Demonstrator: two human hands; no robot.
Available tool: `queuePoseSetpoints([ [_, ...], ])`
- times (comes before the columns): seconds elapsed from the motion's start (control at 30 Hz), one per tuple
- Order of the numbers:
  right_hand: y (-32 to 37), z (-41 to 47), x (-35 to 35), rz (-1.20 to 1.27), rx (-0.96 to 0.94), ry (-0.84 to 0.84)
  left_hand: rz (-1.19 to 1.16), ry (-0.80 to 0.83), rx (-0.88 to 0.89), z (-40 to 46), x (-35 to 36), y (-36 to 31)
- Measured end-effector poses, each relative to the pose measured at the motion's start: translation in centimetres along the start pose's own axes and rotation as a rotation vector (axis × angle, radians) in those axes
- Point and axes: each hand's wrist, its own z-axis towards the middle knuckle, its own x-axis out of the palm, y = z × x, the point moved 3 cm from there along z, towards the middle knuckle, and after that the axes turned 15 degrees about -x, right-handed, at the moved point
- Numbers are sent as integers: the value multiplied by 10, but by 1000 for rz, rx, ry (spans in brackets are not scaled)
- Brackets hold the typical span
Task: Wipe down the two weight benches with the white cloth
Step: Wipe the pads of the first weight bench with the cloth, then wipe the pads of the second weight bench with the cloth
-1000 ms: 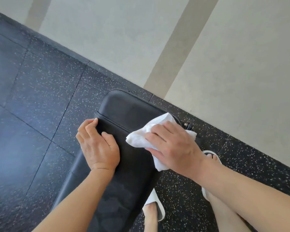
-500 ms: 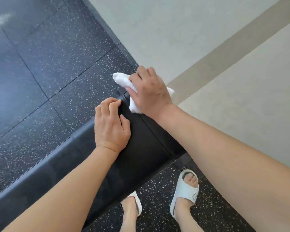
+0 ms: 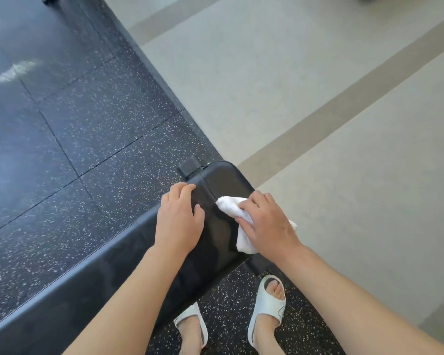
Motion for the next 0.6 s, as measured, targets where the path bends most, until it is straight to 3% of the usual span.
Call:
queuePoseSetpoints([
  [0.2,66,33,-94,71,74,-198,-111,-33,72,-34,-113,-16],
  [0.6,253,36,-319,64,1,-436,-207,-155,181,-155,-382,-33],
])
